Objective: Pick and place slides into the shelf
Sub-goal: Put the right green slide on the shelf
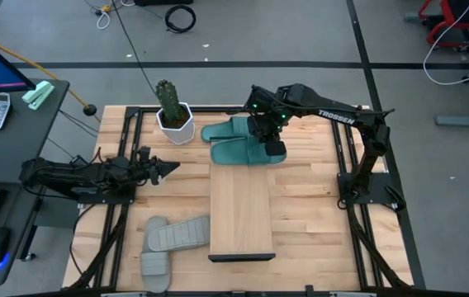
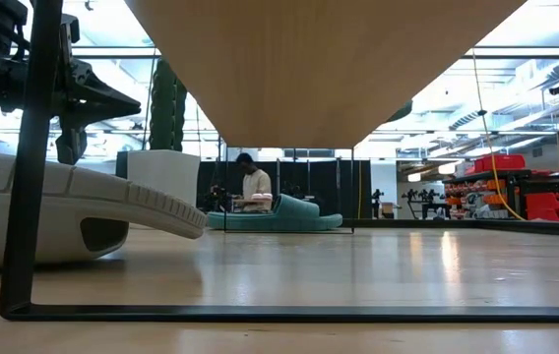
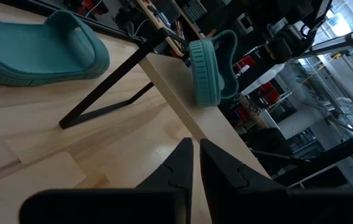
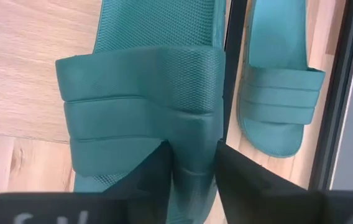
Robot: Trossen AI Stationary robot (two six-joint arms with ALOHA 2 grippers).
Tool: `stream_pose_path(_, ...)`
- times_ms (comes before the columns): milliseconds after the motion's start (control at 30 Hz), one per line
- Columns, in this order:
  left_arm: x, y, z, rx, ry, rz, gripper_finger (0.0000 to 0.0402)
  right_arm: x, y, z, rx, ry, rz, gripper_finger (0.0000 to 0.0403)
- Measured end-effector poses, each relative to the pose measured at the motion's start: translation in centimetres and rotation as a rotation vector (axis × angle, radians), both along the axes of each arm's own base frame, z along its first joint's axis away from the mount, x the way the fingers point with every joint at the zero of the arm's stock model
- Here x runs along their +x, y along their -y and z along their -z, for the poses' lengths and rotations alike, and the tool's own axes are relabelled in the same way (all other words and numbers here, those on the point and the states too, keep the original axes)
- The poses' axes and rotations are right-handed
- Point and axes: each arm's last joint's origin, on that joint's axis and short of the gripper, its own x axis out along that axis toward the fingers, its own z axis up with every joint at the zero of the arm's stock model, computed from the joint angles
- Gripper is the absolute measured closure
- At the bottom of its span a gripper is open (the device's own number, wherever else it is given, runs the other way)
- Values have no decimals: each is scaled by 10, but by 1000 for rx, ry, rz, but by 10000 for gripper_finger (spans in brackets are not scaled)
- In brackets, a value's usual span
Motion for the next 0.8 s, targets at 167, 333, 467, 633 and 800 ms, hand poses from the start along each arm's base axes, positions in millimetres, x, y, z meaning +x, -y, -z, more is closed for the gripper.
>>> stream_pose_path(167, 0, 0, 0, 0, -1, 0, 376, 1, -2, 0, -1, -2, 2, 249)
stream_pose_path(333, 0, 0, 0, 0, -2, 0, 372, 2, -6, 0, -25, -10, -3, 225)
stream_pose_path(467, 0, 0, 1, 0, -10, 0, 366, 2, -7, 0, -67, -26, 4, 210)
stream_pose_path(633, 0, 0, 1, 0, -9, 0, 370, 1, -7, 0, -74, -31, 11, 199)
stream_pose_path(800, 0, 0, 1, 0, -9, 0, 376, -2, -8, -4, -75, -25, 28, 196)
